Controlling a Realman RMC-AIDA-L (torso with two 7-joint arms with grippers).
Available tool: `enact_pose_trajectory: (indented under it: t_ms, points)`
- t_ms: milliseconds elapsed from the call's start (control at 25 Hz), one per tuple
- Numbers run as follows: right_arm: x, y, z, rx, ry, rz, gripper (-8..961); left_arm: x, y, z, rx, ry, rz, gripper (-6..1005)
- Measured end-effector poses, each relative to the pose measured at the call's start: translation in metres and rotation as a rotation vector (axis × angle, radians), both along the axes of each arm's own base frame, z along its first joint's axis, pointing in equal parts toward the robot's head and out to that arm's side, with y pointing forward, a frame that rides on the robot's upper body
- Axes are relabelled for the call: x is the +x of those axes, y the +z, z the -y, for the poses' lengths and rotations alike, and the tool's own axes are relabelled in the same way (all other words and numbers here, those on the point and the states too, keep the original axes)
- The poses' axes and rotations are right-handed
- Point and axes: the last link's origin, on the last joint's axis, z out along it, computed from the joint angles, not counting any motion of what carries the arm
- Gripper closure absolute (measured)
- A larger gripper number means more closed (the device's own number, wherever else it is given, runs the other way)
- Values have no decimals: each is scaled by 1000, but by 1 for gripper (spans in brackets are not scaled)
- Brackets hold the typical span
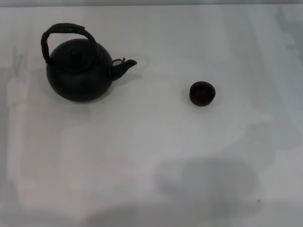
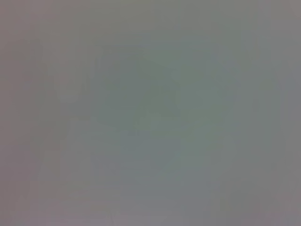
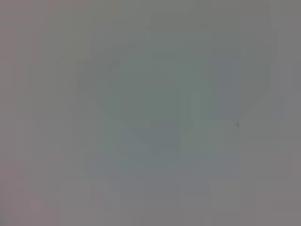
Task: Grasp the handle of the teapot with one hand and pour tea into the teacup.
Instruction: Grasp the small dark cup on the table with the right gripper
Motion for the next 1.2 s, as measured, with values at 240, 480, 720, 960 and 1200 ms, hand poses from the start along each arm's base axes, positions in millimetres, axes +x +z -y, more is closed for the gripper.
enact_pose_trajectory:
  t_ms: [240,480,720,960,1200]
  points:
    - [-1,-1,0,-7,5,-17,126,-1,-1,2,-2,4,3,122]
    - [-9,-10,-1,-69,53,23,127,-2,-4,10,-21,-13,-19,122]
    - [-29,-11,-12,-175,132,-72,127,-6,-1,15,-14,-8,-25,122]
    - [-63,-10,-21,-351,265,-67,128,-7,-2,17,-13,-2,-23,122]
    - [-102,-11,-32,-597,345,37,128,-8,-2,19,-9,3,-11,122]
